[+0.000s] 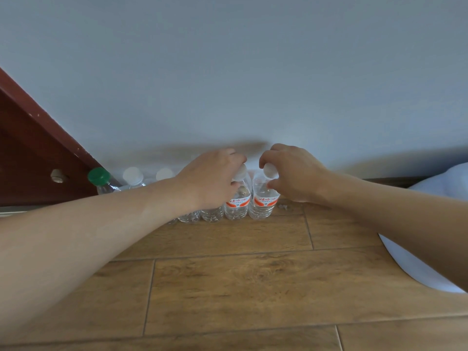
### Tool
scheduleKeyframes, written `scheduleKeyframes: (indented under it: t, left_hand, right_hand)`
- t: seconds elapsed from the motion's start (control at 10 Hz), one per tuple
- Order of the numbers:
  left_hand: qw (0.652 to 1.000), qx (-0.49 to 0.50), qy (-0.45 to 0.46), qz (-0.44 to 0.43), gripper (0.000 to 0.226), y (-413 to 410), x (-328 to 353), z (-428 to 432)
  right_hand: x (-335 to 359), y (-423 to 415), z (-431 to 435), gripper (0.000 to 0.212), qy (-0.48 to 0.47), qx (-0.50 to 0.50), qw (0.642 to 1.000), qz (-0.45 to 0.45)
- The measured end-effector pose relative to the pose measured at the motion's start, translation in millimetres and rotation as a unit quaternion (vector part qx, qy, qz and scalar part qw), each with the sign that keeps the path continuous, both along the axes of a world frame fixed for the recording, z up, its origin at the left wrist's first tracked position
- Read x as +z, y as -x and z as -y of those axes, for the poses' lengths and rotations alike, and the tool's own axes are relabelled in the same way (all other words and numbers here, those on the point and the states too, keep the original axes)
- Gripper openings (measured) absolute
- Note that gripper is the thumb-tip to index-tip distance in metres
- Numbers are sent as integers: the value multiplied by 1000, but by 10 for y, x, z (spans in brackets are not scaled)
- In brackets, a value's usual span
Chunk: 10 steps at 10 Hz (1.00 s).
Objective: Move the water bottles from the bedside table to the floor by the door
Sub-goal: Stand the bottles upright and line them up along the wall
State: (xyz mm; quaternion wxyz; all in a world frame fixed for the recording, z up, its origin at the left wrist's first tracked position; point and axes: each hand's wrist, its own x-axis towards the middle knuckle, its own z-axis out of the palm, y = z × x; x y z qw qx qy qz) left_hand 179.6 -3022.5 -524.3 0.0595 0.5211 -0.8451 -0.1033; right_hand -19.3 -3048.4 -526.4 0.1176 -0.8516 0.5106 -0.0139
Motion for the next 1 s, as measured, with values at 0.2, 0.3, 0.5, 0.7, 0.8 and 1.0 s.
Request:
scheduleKeyframes:
  t: [0.2, 0.3, 0.5, 0.7, 0.8, 1.0]
  left_hand:
    - [1000, 2, -2, 9, 32, -8, 0, 6]
    - [1000, 3, -5, 9, 31, -10, 0, 4]
    - [1000, 0, -7, 7, 34, -18, -1, -5]
    - [1000, 4, 2, 5, 40, -61, 26, -32]
    - [1000, 11, 3, 6, 46, -87, 57, -58]
    - [999, 21, 24, -2, 52, -120, 140, -137]
  right_hand:
    - [-6, -1, -1, 38, 4, 2, 1000, 8]
    - [-17, -2, -13, 38, 5, 1, 1000, 15]
    - [-45, 13, -28, 44, 3, -10, 1000, 19]
    - [-17, 16, -71, 56, -5, -24, 1000, 15]
    - [51, 23, -89, 64, -7, -27, 1000, 14]
    - [159, 46, -139, 66, 14, -25, 999, 21]
